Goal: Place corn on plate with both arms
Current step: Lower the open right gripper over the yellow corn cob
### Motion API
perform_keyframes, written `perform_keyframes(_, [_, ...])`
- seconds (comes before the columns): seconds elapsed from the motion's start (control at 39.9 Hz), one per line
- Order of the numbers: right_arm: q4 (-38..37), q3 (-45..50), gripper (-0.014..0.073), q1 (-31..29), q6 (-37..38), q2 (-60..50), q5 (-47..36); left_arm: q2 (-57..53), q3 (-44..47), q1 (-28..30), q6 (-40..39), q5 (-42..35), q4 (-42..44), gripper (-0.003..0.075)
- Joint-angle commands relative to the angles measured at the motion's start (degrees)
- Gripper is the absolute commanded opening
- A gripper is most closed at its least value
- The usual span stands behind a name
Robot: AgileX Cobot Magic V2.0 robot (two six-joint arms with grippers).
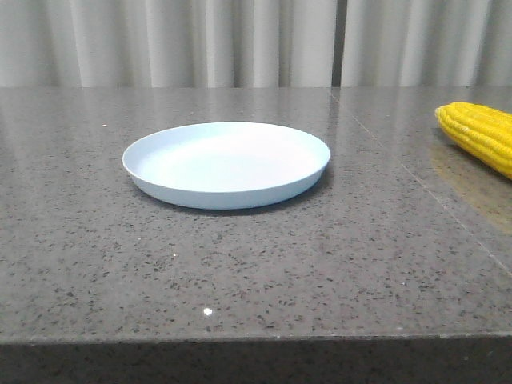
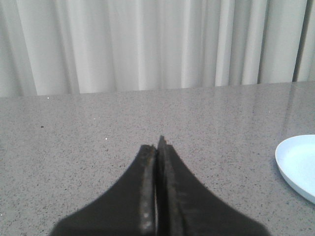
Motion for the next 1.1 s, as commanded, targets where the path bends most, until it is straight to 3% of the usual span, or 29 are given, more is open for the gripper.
perform_keyframes(0.0, [0.22,-1.99,0.055,-0.24,-0.36,0.75,-4.53,0.32,-1.37,-0.12,-0.05,-5.05,0.21,-0.002])
perform_keyframes(0.48, [0.22,-2.41,0.055,-0.24,-0.36,3.28,-5.39,0.32,-1.37,-0.12,-0.05,-5.05,0.21,-0.002])
perform_keyframes(0.63, [0.34,-8.1,0.055,-0.24,-0.36,13.79,-1.16,0.32,-1.37,-0.12,-0.05,-5.05,0.21,-0.002])
perform_keyframes(0.88, [1.36,-23.79,0.055,0.14,-0.36,36.61,12.56,0.32,-1.37,-0.12,-0.05,-5.05,0.21,-0.002])
perform_keyframes(1.08, [1.52,-33.74,0.055,4.95,-0.36,49.12,21.56,0.32,-1.37,-0.12,-0.05,-5.05,0.21,-0.002])
